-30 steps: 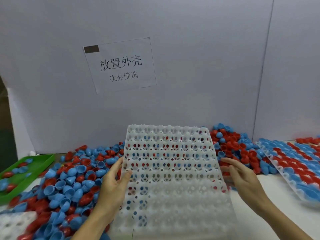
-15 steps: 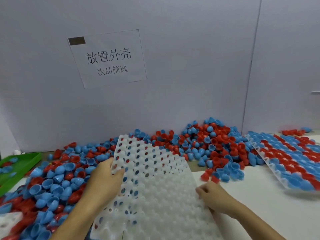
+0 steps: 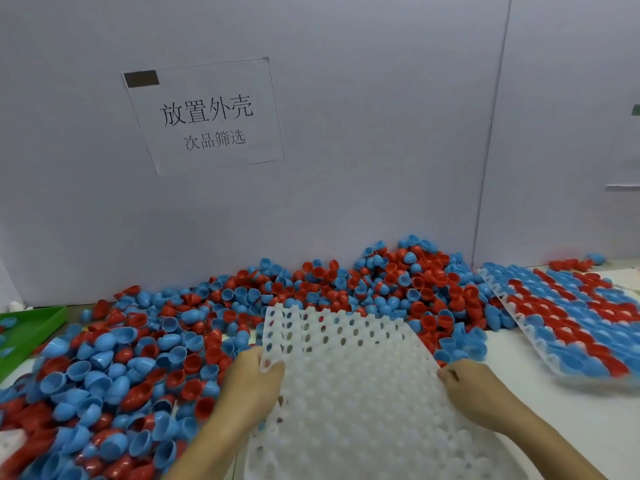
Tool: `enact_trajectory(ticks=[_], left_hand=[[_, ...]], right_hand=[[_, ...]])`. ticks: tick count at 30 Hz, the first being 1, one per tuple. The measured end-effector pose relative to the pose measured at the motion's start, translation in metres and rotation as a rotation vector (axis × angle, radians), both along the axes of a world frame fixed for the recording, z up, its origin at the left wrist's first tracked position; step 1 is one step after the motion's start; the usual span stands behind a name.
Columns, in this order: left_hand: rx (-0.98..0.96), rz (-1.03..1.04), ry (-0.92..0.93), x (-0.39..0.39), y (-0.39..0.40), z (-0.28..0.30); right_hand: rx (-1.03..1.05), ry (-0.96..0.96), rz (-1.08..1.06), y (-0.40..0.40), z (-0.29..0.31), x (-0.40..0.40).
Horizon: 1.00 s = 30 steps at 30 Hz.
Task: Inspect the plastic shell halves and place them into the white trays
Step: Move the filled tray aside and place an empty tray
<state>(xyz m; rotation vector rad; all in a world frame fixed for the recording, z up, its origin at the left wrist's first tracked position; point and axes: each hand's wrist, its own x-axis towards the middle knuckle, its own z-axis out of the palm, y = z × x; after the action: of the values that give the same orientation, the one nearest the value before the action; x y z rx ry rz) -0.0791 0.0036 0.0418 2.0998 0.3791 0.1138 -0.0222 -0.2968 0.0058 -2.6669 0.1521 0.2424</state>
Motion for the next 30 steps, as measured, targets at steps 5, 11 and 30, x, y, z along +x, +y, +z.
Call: enact_trajectory(ticks=[5,11,30], left_hand=[[-0.218,0.051,0.032,-0.001,-0.005,-0.028],[-0.39,0.018,0.144,-0.001,0.003,-0.051],[-0.329,-0.002,-0.019,-0.005,0.024,-0.03]], right_hand=[[0.041,-0.002,-0.02,-0.007,-0.007,-0.002],[0.081,-0.047,-0.082,-0.017,-0.008,-0.005],[0.218,0.07,-0.27,0.007,0.013,-0.013]])
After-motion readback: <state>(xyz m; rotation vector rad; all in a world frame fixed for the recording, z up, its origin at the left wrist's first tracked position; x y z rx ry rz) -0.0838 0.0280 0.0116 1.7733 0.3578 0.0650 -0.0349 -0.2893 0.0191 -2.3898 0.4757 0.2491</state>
